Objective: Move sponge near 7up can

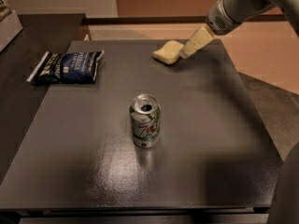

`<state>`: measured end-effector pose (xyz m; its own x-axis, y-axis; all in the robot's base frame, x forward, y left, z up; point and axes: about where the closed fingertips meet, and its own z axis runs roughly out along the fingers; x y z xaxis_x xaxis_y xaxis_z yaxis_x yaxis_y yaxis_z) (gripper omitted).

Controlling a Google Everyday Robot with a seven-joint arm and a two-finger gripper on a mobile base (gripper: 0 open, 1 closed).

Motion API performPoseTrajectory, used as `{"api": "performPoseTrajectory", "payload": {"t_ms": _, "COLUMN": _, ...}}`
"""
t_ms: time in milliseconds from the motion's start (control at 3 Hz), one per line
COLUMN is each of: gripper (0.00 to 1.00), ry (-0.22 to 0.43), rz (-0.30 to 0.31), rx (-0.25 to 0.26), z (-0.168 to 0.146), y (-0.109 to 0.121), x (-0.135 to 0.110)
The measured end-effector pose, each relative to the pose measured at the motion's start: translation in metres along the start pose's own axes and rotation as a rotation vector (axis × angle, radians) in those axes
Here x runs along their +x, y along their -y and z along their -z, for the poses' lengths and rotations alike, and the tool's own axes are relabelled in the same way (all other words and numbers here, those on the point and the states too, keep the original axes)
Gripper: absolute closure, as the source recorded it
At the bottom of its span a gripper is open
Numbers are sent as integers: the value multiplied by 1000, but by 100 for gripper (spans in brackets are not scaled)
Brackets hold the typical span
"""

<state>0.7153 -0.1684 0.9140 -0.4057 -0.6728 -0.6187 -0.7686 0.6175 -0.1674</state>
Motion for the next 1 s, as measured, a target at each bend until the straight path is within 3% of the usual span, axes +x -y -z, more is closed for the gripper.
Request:
{"api": "performPoseTrajectory", "payload": {"t_ms": 667, "gripper": 0, "ry": 60, "rz": -21, "rx": -19, "z": -64, "y": -9, "x": -29}}
{"api": "performPoseTrajectory", "payload": {"t_ms": 1000, "gripper": 0, "ry": 51, "rz": -61, "rx": -32, "z": -85, "y": -11, "x": -24}}
